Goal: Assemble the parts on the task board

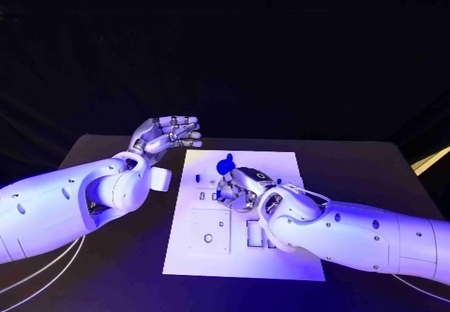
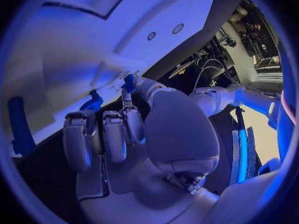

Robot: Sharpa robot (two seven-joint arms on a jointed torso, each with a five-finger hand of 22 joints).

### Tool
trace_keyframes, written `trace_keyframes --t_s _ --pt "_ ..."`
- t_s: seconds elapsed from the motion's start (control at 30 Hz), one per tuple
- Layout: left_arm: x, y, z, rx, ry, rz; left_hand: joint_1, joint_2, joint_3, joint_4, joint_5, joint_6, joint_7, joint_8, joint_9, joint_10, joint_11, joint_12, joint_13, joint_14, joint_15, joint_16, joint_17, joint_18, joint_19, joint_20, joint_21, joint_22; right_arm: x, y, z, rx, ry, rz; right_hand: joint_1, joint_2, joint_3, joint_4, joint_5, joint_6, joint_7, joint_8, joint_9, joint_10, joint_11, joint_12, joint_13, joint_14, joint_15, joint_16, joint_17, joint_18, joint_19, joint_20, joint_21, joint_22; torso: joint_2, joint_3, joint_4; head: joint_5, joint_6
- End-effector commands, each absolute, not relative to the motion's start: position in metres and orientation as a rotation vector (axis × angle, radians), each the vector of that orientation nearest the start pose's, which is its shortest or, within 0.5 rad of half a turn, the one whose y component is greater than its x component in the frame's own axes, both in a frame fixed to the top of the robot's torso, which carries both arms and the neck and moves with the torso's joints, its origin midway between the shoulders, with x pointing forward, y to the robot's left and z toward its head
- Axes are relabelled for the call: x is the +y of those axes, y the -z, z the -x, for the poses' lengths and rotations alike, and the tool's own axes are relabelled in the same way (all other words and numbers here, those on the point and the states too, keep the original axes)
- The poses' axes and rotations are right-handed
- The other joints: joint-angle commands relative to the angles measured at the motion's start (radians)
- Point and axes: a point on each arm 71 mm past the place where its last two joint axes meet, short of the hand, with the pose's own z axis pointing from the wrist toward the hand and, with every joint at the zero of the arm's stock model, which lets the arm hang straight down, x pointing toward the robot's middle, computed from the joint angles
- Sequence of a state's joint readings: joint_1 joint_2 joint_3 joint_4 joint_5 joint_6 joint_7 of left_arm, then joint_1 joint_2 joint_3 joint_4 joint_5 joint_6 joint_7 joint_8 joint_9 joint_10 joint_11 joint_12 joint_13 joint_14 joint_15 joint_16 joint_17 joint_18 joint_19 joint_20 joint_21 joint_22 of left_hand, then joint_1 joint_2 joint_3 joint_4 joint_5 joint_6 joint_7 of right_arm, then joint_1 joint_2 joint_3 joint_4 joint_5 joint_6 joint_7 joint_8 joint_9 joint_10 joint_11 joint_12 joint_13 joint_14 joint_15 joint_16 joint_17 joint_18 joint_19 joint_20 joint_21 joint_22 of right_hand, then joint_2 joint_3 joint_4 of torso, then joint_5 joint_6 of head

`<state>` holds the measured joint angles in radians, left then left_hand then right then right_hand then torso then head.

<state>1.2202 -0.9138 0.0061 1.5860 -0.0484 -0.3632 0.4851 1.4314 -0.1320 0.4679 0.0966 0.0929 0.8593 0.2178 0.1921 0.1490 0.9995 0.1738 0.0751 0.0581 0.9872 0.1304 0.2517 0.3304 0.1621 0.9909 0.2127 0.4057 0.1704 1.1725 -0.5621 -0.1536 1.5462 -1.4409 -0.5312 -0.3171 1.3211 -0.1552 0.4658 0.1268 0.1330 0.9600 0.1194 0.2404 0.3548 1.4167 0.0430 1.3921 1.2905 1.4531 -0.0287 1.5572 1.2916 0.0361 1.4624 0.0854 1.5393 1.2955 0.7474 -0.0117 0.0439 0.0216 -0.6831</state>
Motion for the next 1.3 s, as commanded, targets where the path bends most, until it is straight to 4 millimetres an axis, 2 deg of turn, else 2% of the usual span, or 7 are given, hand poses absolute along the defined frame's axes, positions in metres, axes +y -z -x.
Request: trace_keyframes --t_s 0.03,0.63,0.87,1.3 --pt "0.2277 0.1383 -0.4867 1.254 1.572 0.991 -0.01 -0.012 0.007 -0.001 0.002 -0.005 0.008 0.013 0.017 0.002 0.004 -0.009 0.01 -0.012 -0.004 0.008 0.017 0.011 -0.02 -0.007 0.012 0.021 -0.0644 0.2222 -0.4441 1.663 -0.778 0.08 -0.029 0.021 0.063 -0.005 0.004 0.024 -0.003 0.051 0.024 0.024 -0.006 0.017 0.126 0.118 -0.003 0.014 0.279 -0.032 0.1 -0.011 0.014 0.264 0.0 0.0006 -0.0008 0.004 -0.004" --pt "0.2287 0.1384 -0.4867 1.256 1.571 0.993 -0.01 -0.012 0.007 -0.001 0.002 -0.005 0.008 0.013 0.017 0.002 0.004 -0.009 0.01 -0.012 -0.004 0.008 0.017 0.011 -0.02 -0.007 0.012 0.021 -0.0649 0.2274 -0.4445 1.68 -0.752 0.092 -0.036 0.016 0.061 -0.006 0.003 0.023 -0.003 0.054 0.025 0.024 -0.006 0.017 0.125 0.118 -0.003 0.014 0.279 -0.031 0.099 -0.012 0.012 0.263 0.0 0.0014 -0.0015 0.007 -0.012" --pt "0.2292 0.1386 -0.487 1.257 1.569 0.994 -0.011 -0.012 0.006 -0.003 0.002 -0.004 0.008 0.013 0.017 0.003 0.004 -0.009 0.01 -0.012 -0.004 0.007 0.019 0.011 -0.023 -0.007 0.016 0.024 -0.0673 0.2274 -0.4459 1.671 -0.737 0.091 -0.04 0.012 0.06 -0.006 0.003 0.022 -0.002 0.054 0.025 0.023 -0.006 0.016 0.125 0.118 -0.003 0.014 0.279 -0.031 0.099 -0.012 0.012 0.262 0.0 0.0019 -0.0017 0.008 -0.011" --pt "0.2288 0.1388 -0.4871 1.259 1.571 0.994 -0.011 -0.012 0.006 -0.003 0.002 -0.004 0.008 0.013 0.017 0.003 0.004 -0.009 0.01 -0.012 -0.004 0.007 0.019 0.011 -0.023 -0.007 0.016 0.024 -0.068 0.2266 -0.4473 1.652 -0.728 0.089 -0.051 0.003 0.059 -0.007 0.004 0.011 0.001 0.051 0.023 0.018 -0.004 0.009 0.12 0.118 -0.002 0.014 0.279 -0.03 0.097 -0.011 0.007 0.259 0.0 0.0006 -0.0019 0.005 -0.008"
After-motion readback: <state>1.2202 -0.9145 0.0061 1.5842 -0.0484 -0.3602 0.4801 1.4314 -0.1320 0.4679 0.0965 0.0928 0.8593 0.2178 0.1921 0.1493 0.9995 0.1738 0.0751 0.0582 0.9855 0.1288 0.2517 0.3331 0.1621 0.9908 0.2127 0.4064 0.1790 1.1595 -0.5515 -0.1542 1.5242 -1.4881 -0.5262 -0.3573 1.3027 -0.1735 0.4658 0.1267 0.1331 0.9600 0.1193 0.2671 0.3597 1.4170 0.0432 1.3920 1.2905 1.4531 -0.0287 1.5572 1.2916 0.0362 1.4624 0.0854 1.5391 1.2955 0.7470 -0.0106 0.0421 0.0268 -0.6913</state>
